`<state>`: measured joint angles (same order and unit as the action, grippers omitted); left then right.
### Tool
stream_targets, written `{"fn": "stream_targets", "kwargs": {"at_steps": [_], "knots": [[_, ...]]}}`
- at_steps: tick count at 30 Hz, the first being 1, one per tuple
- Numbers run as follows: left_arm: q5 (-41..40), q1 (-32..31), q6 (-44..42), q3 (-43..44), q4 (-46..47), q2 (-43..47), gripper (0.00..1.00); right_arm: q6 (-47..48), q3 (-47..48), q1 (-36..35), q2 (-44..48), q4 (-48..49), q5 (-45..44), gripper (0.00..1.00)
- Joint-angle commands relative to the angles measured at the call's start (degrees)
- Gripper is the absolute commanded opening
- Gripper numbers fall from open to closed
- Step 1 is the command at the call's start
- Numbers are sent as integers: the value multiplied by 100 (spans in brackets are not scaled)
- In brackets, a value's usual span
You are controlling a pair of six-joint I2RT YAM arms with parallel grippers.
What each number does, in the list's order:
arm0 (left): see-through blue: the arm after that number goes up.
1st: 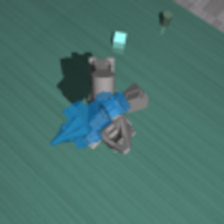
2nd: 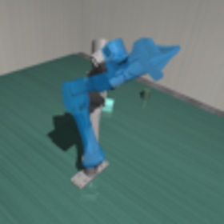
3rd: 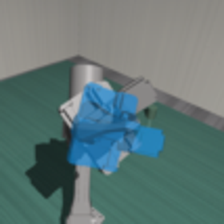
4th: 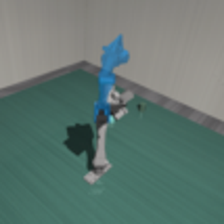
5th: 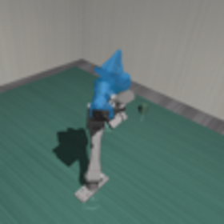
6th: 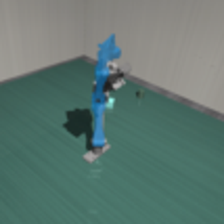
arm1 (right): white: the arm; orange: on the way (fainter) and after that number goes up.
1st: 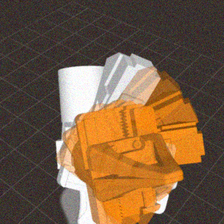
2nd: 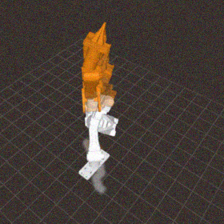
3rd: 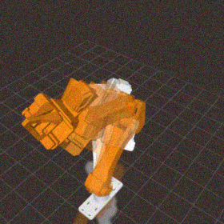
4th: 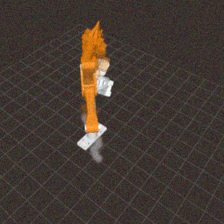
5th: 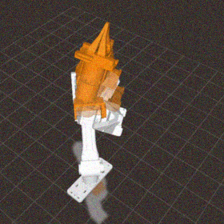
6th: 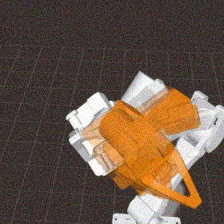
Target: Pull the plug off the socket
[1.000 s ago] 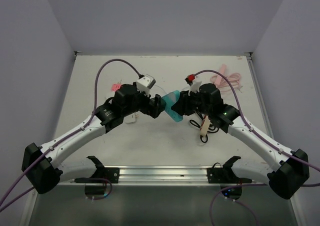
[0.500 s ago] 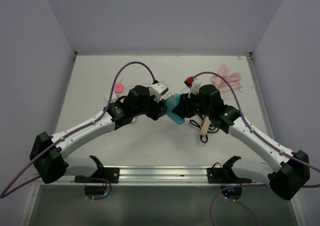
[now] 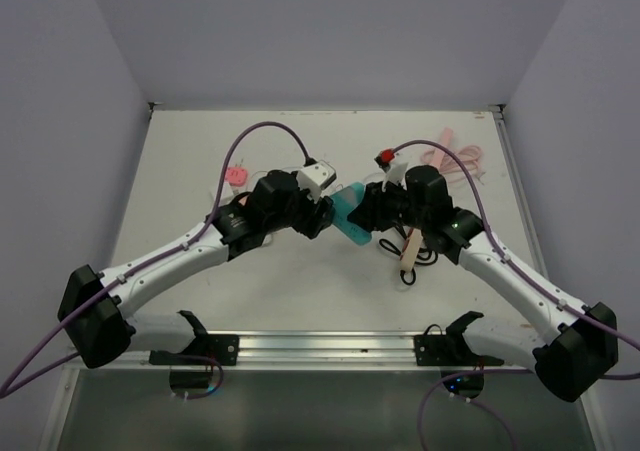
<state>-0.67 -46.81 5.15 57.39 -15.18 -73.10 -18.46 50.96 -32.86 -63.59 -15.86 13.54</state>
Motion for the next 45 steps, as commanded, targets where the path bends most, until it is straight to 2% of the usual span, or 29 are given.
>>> {"fn": "stream_targets", "kwargs": {"at_steps": [1,5,9,17,20,23,27,31,36,40,45], "knots": [[-21,5,-146,18,-152,630,0,237,-192,860,-188,-347,-1477,0],[40,128,-102,-122,-205,788,0,185,-121,1176,-364,-611,-1513,0],[32,294,-102,-166,-301,903,0,114,-78,1186,-391,-524,-1424,0],[312,821,-163,-219,-503,1000,0,395,-7,1186,-312,-699,-1916,0],[479,857,-120,-123,-582,816,0,536,11,1159,-206,-603,-1716,0],[743,823,125,44,-452,526,0,519,115,871,-162,-436,-1398,0],[524,375,285,509,-407,26,0,501,327,316,-364,-436,-1784,0],[682,137,496,1001,-337,-301,0,334,371,131,-592,-357,-1873,0],[779,5,593,1222,-275,-390,0,343,318,96,-698,-339,-2118,0],[716,101,435,1161,-415,-214,0,404,117,315,-646,-374,-2400,0],[1182,874,171,933,-837,172,0,255,-183,1132,-505,-453,-2250,0]]}}
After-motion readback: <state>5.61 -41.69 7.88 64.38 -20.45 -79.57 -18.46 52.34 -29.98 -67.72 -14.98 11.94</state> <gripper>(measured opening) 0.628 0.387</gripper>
